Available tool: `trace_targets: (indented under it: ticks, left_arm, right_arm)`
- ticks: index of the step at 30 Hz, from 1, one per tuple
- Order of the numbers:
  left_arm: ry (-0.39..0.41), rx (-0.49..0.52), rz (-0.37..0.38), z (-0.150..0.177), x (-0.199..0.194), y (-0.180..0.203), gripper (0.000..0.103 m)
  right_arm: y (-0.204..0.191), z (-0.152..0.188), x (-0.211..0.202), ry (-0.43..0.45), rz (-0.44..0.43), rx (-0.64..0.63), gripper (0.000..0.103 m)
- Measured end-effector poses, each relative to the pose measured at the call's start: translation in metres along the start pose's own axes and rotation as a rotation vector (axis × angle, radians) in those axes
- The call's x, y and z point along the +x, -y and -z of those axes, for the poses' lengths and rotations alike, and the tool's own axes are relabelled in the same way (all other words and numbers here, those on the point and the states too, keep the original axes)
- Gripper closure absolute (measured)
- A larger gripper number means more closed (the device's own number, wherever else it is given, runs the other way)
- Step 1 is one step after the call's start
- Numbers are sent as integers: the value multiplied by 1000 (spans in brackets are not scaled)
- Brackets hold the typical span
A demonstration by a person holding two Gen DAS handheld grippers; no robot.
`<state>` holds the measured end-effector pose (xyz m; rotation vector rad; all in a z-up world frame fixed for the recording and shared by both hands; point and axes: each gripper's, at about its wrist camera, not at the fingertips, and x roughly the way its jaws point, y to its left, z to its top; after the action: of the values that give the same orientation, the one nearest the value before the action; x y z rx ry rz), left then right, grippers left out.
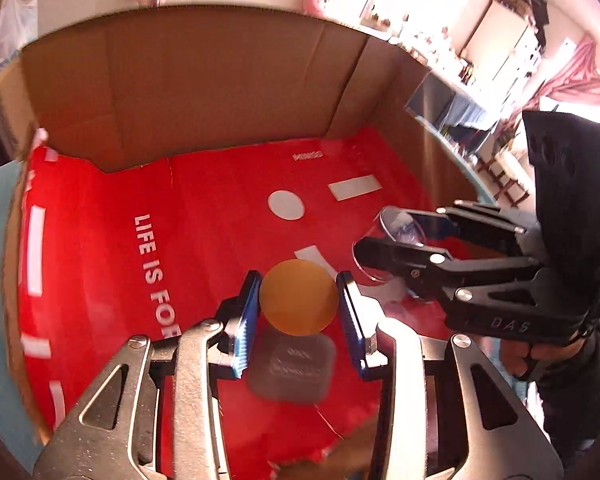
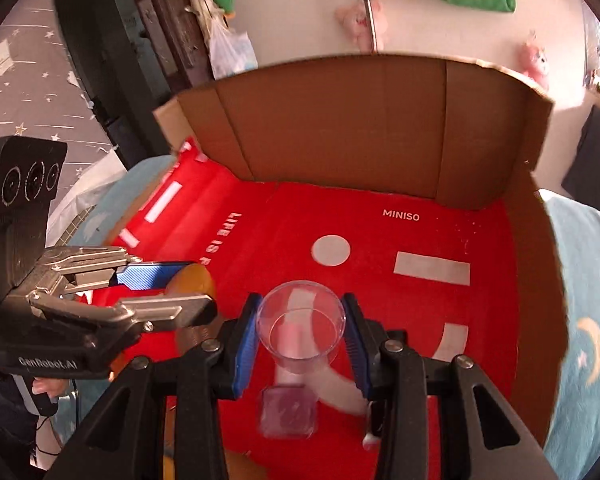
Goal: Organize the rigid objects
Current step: 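Carry the disc and cup into the box and open both tools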
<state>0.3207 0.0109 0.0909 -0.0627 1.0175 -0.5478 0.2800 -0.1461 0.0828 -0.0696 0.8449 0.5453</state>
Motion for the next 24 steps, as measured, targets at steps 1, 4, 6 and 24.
trace_targets:
  ticks: [1,4,6,24]
  left_arm:
    - [-12,2,-1,-1,5,-2,67]
    - [-39,14,-8,-3,16,-5,67]
    - [-54,14,-7,-3,22,-6,67]
    - [-99,55,-51,-8,42,0,67]
  right_arm:
    - [2,-1,3,-12,0,1,61]
    - [11,-5,17,-54,-9,9,61]
    - [12,-7,23,-75,-1,3,61]
    - [18,-16,47,-162,74,5,61]
